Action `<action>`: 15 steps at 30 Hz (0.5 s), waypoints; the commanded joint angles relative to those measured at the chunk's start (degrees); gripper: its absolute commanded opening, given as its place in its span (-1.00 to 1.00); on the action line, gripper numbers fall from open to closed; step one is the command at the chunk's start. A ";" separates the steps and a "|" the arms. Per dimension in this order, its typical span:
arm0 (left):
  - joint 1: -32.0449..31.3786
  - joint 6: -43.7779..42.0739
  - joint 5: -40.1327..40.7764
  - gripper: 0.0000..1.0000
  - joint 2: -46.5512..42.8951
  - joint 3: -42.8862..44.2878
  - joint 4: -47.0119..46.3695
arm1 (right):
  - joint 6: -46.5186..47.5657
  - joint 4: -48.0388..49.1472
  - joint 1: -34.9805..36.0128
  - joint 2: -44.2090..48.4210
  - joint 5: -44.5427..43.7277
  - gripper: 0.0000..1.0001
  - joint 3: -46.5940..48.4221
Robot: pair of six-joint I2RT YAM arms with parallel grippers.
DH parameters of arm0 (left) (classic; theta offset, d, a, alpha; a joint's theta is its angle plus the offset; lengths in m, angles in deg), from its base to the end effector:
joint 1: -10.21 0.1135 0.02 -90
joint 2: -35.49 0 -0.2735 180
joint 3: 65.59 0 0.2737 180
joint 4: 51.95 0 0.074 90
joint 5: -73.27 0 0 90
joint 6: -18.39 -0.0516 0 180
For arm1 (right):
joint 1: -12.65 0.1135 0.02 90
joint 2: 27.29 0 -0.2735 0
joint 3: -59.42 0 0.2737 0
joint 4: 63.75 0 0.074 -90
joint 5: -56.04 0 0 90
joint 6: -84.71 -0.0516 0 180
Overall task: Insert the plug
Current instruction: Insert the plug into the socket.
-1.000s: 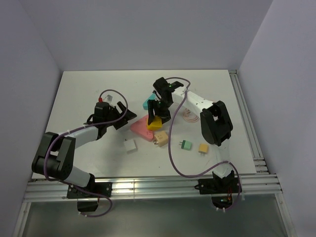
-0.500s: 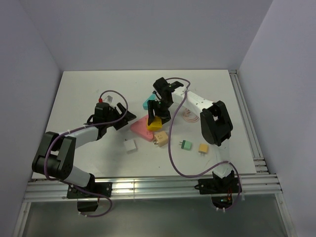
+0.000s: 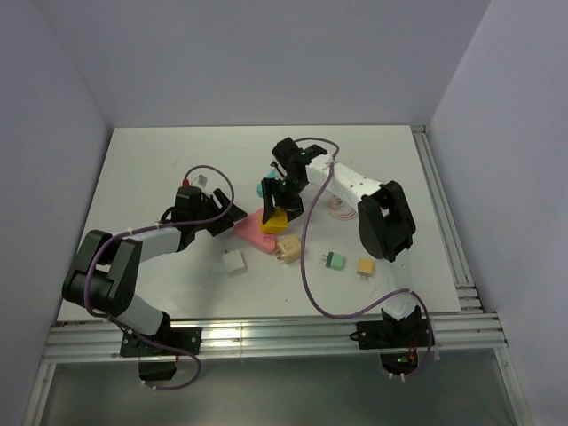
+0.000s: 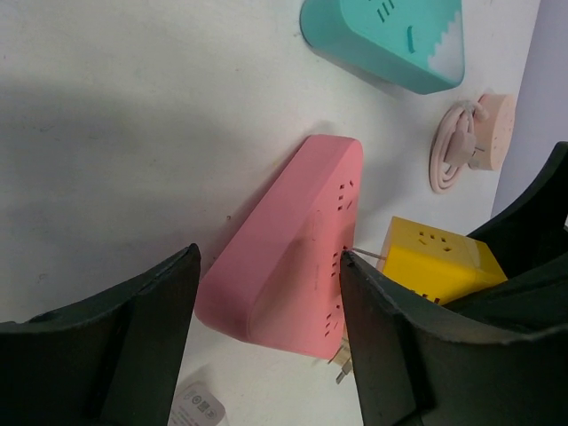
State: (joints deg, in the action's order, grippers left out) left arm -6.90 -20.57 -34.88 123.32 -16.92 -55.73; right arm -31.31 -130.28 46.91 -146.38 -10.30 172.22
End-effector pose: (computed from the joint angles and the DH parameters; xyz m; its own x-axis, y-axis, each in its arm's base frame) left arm 0.3032 -0.1101 0.1427 -0.7541 -0.5410 -0.3724 -0.1019 0.6565 -0.7474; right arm 0.3692 0.2765 0.2067 -0.9788 -0.1805 -0.0972 -0.2050 0.8563 0.4741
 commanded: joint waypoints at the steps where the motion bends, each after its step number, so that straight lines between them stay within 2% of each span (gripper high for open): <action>1: -0.65 -1.30 -0.39 0.38 0.93 0.99 -2.62 | 0.71 -0.63 0.37 -0.53 1.39 -1.00 3.05; 15: -1.53 -1.83 0.66 0.23 2.61 2.22 -2.18 | 0.97 -0.80 0.63 -1.93 0.25 -1.00 2.34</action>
State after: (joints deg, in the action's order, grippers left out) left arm -7.90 -21.18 -34.79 125.53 -16.77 -55.90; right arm -31.13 -130.30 47.02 -146.99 -10.45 172.36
